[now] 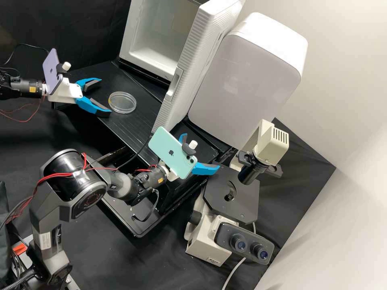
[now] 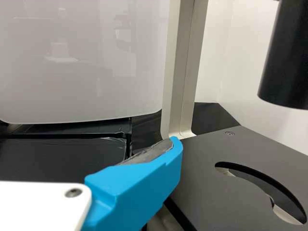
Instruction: Place the petri dish in the incubator
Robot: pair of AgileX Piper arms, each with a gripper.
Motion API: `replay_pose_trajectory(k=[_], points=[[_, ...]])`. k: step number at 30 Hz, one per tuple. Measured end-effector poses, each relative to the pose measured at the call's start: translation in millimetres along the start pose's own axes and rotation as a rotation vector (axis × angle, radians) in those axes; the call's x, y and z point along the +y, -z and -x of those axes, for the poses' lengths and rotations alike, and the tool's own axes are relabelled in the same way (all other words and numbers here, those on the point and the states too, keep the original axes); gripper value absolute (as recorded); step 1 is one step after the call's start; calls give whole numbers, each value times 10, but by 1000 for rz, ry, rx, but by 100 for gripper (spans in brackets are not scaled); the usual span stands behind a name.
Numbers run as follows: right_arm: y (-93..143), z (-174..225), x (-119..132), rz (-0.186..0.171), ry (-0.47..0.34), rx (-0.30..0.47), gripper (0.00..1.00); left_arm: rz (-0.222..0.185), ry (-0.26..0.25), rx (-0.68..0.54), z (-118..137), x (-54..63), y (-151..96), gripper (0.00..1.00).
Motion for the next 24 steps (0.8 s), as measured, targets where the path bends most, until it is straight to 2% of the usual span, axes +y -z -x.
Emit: replay_pose_trajectory(k=[4, 13, 24], points=[[0, 0, 0, 0, 0, 0, 100, 14, 18, -3, -78, 17, 0, 100], [0, 0, 0, 0, 0, 0, 100, 3, 35, -26, -249, 57, -8, 100], [0, 0, 0, 0, 0, 0, 100, -15, 37, -30, -319, 98, -38, 100]])
